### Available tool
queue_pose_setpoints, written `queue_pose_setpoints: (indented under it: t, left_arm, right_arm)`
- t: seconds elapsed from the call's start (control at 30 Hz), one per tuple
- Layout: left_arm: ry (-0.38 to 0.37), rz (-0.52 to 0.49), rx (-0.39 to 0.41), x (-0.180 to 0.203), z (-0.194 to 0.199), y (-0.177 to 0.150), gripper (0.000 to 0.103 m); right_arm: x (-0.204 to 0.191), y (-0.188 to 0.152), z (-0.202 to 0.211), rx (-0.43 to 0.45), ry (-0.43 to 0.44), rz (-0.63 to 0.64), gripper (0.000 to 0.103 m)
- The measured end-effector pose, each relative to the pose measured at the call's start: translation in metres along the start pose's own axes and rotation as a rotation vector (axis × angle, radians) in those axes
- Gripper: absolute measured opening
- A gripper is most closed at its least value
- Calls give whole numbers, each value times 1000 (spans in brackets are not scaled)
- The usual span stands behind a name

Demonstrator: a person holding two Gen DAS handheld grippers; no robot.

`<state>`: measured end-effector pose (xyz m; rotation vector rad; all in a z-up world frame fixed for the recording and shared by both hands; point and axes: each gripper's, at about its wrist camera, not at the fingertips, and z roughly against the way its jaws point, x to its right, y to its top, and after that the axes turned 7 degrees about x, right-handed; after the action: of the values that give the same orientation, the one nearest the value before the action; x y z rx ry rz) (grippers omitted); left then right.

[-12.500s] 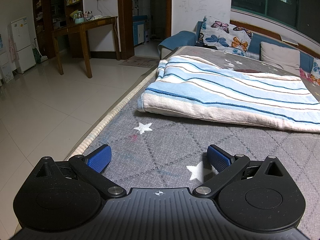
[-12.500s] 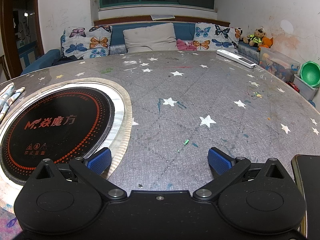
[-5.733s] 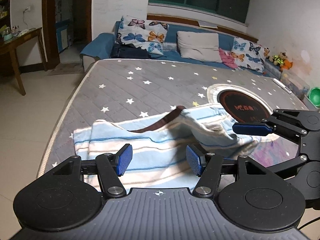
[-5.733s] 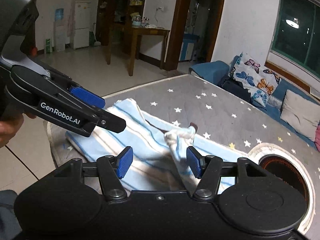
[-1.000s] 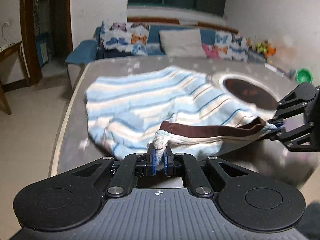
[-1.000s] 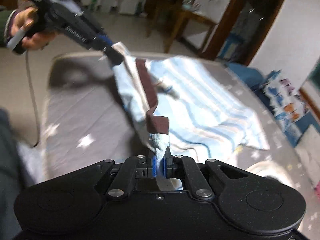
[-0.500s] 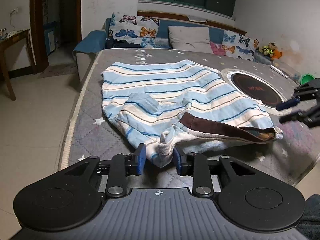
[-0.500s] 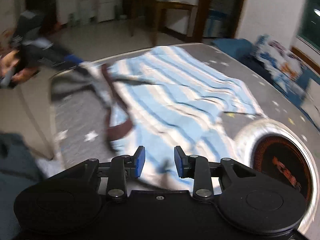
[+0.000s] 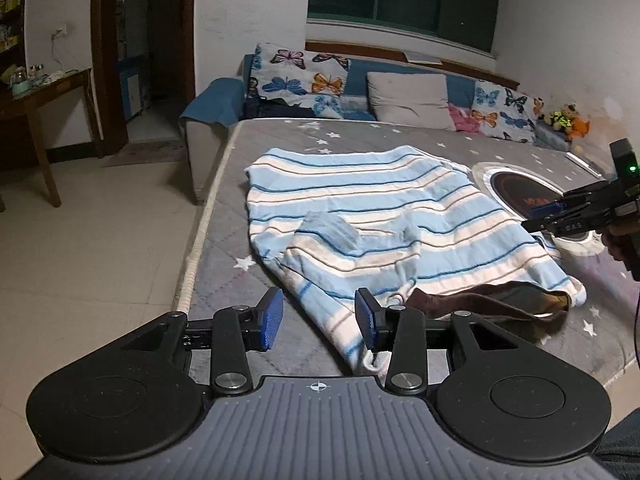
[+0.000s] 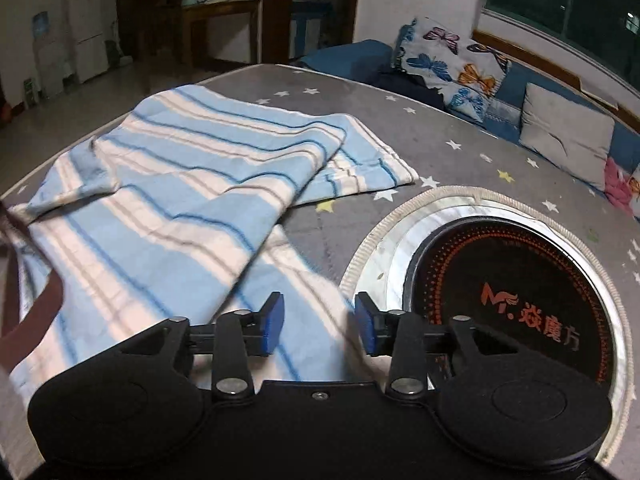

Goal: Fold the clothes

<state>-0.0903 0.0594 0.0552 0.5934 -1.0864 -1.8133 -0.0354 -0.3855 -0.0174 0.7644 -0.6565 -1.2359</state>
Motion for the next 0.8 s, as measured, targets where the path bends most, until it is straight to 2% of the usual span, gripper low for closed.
queue_pose_setpoints:
  t: [0.2, 0.23, 0.27, 0.37, 0.53, 0.8]
  left_arm:
    - [-5, -5, 1, 6, -7, 6, 42]
    - [-6, -2, 1, 7, -9, 7, 43]
    - [-7, 1, 0, 8, -11, 8, 43]
    - [-16, 12, 5, 10, -14, 12, 43]
    - [-42, -9, 24, 21, -19, 19, 47]
    - [-77, -29, 10, 35, -34, 20, 49]
  right_arm:
    - [-1, -2, -8, -8, 12, -10, 43]
    - [-1, -2, -8, -9, 12, -14, 34]
    - [-2, -1, -6, -9, 6, -12, 20]
    - [-4, -3, 0, -14, -15, 4, 5]
    - [-2, -12, 26, 9, -103, 36, 4]
    - [19, -37, 82, 30, -306, 17, 4]
